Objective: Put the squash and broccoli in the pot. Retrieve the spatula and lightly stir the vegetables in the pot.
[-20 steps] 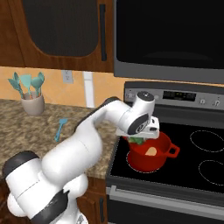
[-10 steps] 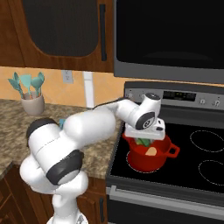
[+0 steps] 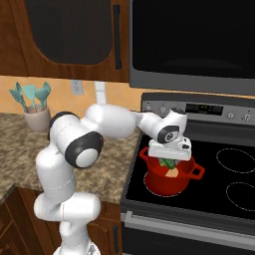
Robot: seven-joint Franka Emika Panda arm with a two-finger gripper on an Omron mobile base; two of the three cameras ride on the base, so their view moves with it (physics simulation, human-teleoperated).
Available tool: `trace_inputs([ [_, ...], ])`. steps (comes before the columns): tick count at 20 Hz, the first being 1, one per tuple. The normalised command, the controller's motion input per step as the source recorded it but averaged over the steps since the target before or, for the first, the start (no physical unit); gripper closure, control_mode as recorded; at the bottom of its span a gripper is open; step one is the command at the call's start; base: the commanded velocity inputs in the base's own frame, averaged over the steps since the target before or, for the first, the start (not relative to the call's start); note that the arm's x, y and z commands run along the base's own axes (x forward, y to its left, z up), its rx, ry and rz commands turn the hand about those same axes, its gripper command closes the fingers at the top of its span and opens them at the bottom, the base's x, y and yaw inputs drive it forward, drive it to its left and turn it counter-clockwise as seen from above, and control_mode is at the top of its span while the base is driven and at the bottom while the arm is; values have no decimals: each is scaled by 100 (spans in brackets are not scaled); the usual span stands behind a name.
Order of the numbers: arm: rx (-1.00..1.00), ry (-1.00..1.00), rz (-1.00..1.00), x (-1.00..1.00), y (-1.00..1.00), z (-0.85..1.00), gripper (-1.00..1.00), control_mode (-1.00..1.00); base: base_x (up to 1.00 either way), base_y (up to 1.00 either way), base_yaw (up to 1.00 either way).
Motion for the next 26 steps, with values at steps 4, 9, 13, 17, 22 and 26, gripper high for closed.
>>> trace_inputs([
  [4, 0, 5, 0, 33, 0, -21, 100, -100, 0, 0, 0],
  [9, 0, 9, 0, 27, -14, -31, 100, -100, 0, 0, 0],
  [13, 0, 2, 0, -14, -5, -19, -100, -100, 0, 0, 0],
  [17, 0, 0, 0, -23, 0, -2, -100, -100, 0, 0, 0],
  [22, 0, 0, 0, -41, 29, -6, -100, -100, 0, 0, 0],
  [26, 0, 1, 0, -33, 56, -5, -100, -100, 0, 0, 0],
])
